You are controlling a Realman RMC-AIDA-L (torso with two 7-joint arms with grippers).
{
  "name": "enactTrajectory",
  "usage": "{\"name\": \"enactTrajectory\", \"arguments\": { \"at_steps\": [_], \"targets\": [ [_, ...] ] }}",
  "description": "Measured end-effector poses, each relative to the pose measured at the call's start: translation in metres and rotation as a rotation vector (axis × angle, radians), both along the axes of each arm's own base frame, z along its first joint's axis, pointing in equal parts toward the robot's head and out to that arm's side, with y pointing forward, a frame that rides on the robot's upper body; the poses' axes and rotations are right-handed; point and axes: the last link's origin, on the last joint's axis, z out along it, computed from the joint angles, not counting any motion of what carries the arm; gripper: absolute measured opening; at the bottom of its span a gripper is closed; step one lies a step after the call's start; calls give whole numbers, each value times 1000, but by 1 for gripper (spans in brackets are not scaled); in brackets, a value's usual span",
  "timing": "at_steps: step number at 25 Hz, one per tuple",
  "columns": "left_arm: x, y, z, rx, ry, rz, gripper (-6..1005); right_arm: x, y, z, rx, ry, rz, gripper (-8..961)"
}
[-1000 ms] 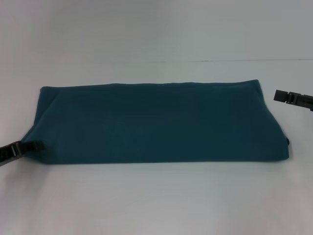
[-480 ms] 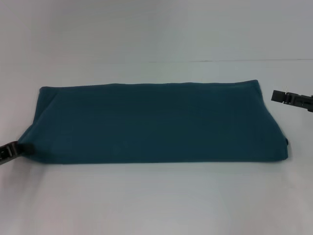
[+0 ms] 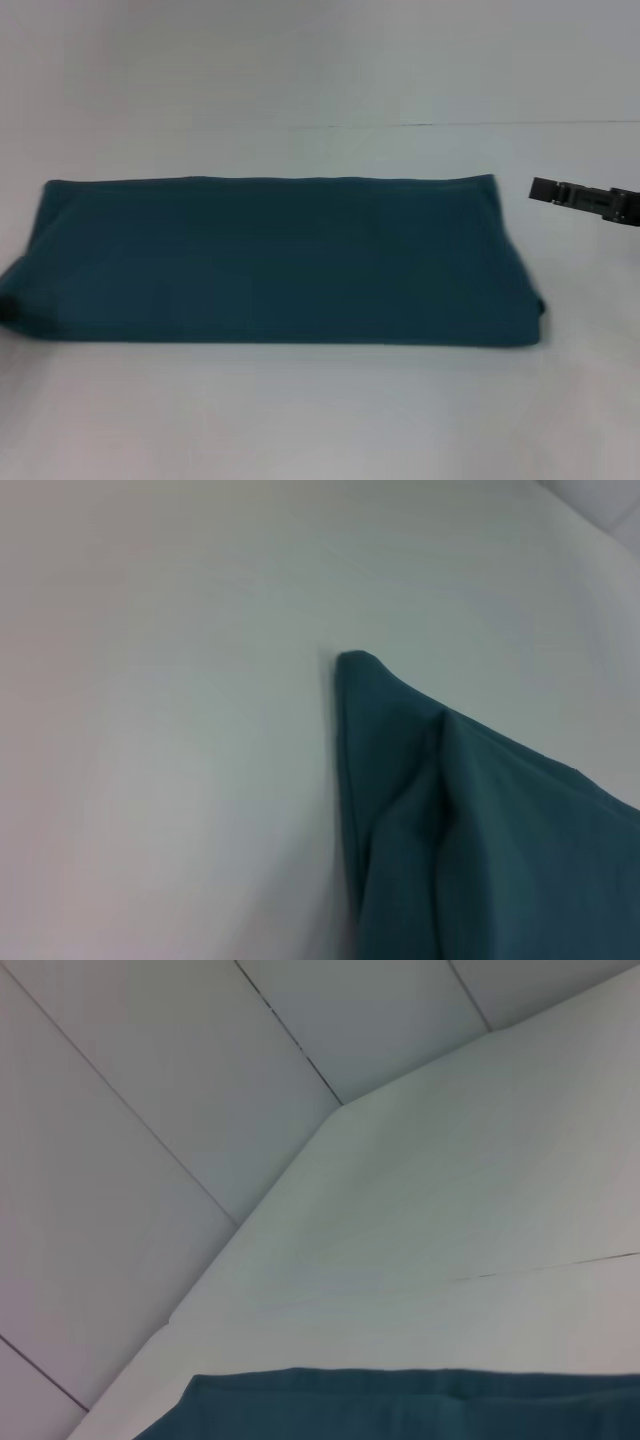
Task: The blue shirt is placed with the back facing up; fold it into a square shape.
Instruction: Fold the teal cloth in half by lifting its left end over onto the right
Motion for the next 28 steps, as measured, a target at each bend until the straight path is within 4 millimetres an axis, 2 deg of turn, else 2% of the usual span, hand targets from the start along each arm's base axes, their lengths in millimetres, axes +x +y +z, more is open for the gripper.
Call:
{"name": "enactTrajectory", "arguments": {
  "at_steps": [2, 3, 12, 14, 16, 18, 21, 25, 28],
  "targets": [
    [-3, -2, 4, 9, 5, 11, 56, -4, 3, -4, -1, 0, 3, 917],
    [-11, -8, 14, 29, 23, 35, 60, -5, 5, -5, 1, 0, 4, 917],
    [-34, -35, 60, 141, 90, 113, 88, -19, 14, -15, -4, 2, 29, 916],
    [-34, -39, 69, 164, 84, 114, 95, -20, 14, -16, -2, 1, 35, 916],
    [-27, -39, 73, 177, 49, 76, 101, -20, 13, -16, -2, 2, 39, 916],
    [-12, -35, 74, 184, -7, 0, 107, -18, 11, -16, -2, -1, 41, 916],
    [24, -22, 66, 183, -126, -178, 117, -12, 6, -14, 2, -6, 41, 916],
    [80, 1, 39, 124, -278, -416, 130, -3, -1, -9, 8, -16, 41, 916],
    [122, 21, 7, 69, -368, -547, 139, 3, -7, -5, 9, -30, 39, 916]
  ]
}}
